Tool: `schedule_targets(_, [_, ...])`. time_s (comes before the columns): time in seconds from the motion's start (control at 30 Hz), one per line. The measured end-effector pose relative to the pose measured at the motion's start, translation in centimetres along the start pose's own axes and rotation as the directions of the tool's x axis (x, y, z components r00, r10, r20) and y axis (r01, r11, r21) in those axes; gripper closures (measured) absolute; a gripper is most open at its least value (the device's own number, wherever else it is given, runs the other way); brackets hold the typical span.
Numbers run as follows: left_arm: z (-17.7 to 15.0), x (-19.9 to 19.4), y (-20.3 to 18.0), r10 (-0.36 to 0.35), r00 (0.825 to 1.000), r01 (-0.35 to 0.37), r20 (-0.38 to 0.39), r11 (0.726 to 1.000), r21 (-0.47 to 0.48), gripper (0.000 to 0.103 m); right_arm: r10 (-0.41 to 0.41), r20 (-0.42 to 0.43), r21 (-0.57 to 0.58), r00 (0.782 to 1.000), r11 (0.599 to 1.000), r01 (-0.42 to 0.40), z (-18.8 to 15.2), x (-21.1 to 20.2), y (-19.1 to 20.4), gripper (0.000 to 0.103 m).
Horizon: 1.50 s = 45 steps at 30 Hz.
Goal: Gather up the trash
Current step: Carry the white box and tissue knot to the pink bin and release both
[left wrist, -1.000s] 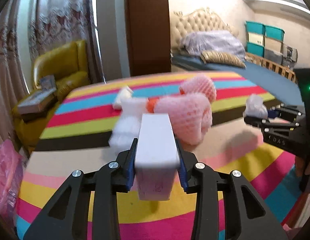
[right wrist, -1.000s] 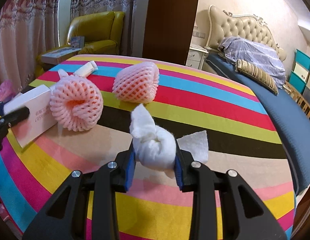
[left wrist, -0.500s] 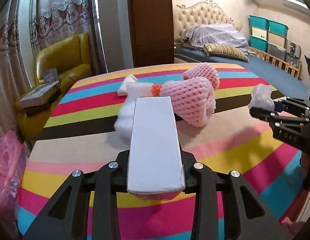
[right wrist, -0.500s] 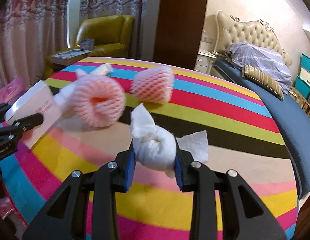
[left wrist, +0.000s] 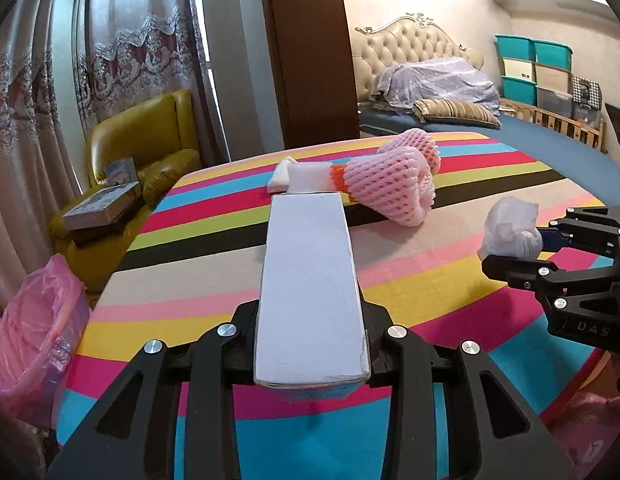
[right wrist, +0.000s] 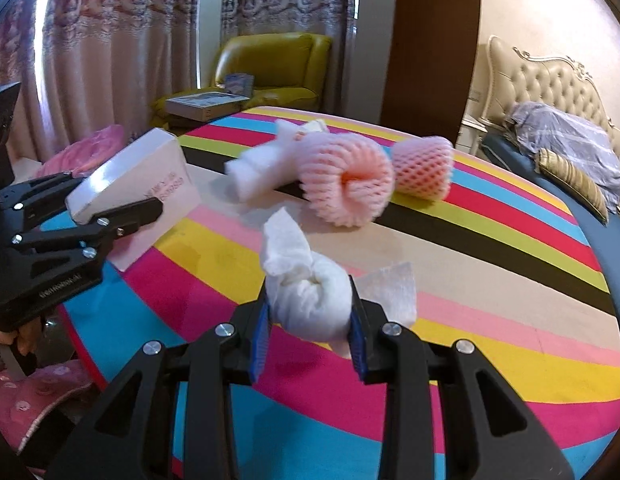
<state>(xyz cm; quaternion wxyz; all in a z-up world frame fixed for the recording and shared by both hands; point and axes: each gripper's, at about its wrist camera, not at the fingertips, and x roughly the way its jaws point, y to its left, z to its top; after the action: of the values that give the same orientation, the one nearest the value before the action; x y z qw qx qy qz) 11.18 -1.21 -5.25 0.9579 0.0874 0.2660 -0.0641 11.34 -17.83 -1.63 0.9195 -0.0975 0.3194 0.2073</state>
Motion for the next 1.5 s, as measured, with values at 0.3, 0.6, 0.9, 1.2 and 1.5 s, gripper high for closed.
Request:
schedule_targets(0.3, [-0.9,-1.7,2.1,0.039,0.999,-0.038,0.030,0.999,-0.029,0.070,0.061,0.007,-0.043,0.998,0.997,-0.060,1.0,-0.1,2.5,0.071])
schedule_targets(0.6, [-1.6,-3.9,5.2,0.069,0.996,-0.066,0.055,0.996,-0.059,0.070,0.097,0.007,-0.110,0.995,0.989,-0.096,2.7,0.3,5.6,0.071])
schedule_targets(0.9, [-3.1,-5.9,9.5,0.111,0.993,-0.106,0.047,0.989,-0.107,0.070,0.187,-0.034,-0.174,0.982,0.966,-0.190,5.3,2.1,10.1,0.070])
schedule_targets(1.2, [-3.6,-8.4,16.6,0.205,0.978,-0.194,0.038,0.961,-0.200,0.070,0.288,-0.109,-0.227,0.951,0.925,-0.306,8.3,5.6,16.4,0.070])
schedule_targets(1.5, [-4.1,-9.6,24.8,0.321,0.947,-0.316,-0.021,0.918,-0.241,0.069,0.362,-0.118,-0.299,0.925,0.875,-0.380,12.4,7.7,23.4,0.070])
